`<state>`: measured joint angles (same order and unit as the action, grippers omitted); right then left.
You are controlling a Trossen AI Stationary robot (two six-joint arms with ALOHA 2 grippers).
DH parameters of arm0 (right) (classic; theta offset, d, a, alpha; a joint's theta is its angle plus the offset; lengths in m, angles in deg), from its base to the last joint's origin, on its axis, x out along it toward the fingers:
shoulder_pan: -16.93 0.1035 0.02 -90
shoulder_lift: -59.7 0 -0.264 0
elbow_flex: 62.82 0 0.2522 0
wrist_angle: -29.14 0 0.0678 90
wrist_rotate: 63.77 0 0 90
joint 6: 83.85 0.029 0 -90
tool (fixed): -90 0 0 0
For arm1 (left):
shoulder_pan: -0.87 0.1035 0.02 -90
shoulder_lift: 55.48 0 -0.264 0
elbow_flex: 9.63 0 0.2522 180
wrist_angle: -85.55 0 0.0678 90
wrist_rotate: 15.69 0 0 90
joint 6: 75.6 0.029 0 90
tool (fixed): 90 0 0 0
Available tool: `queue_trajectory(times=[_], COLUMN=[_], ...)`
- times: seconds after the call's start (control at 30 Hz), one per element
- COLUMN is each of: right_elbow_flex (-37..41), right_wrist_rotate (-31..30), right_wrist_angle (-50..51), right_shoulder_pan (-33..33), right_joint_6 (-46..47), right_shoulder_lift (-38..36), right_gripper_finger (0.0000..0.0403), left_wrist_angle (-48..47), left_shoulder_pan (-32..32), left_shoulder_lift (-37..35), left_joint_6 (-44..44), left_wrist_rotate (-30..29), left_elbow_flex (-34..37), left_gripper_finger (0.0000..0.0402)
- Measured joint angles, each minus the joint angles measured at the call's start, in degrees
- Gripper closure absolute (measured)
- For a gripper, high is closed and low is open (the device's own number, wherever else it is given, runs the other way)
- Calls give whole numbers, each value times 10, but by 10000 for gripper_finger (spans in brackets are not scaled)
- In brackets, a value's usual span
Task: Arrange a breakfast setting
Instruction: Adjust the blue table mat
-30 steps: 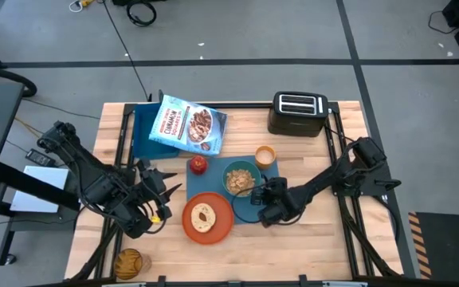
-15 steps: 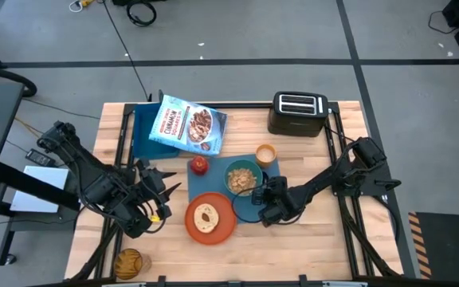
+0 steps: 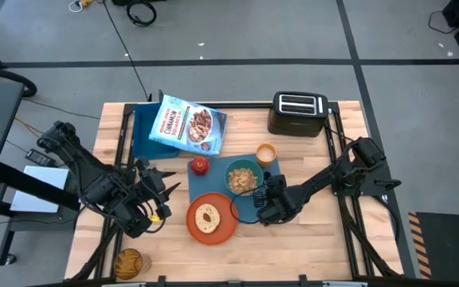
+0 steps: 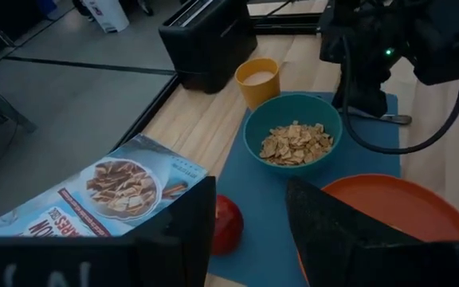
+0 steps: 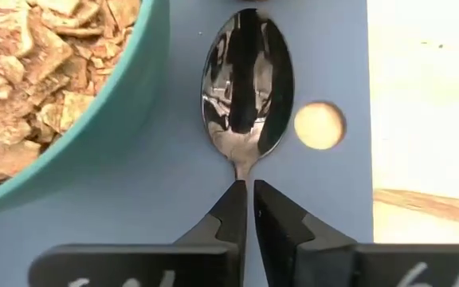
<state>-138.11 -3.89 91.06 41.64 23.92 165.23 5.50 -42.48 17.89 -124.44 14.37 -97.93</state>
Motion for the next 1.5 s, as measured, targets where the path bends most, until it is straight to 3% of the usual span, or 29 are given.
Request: queue_trajectory(times=[0.33,0.77,0.93,1.17,1.37,1.5], right_elbow_flex=[4,7,-30,-21,17,34], right_wrist_rotate=[7,17,19,93,143,167], right_wrist_angle=[-31,-14,77,139,131,72], right_shoulder_pan=[3,4,15,46,75,79], right_joint_6=[-27,-60,-80,-131,-92,-95], right_shoulder_lift=[4,4,-7,-7,-7,-7], right_gripper_finger=[367,367,367,378,396,394], left_wrist_angle=[6,73,139,250,256,255], left_shoulder_pan=[-12,-80,-85,-58,-56,-56], left_shoulder_lift=[5,5,5,5,5,5], left_joint_6=[-30,-120,-150,-164,-161,-161], left_wrist_rotate=[-1,11,58,97,101,101], left_elbow_flex=[6,120,191,275,281,281], left_gripper_finger=[242,242,242,242,242,242])
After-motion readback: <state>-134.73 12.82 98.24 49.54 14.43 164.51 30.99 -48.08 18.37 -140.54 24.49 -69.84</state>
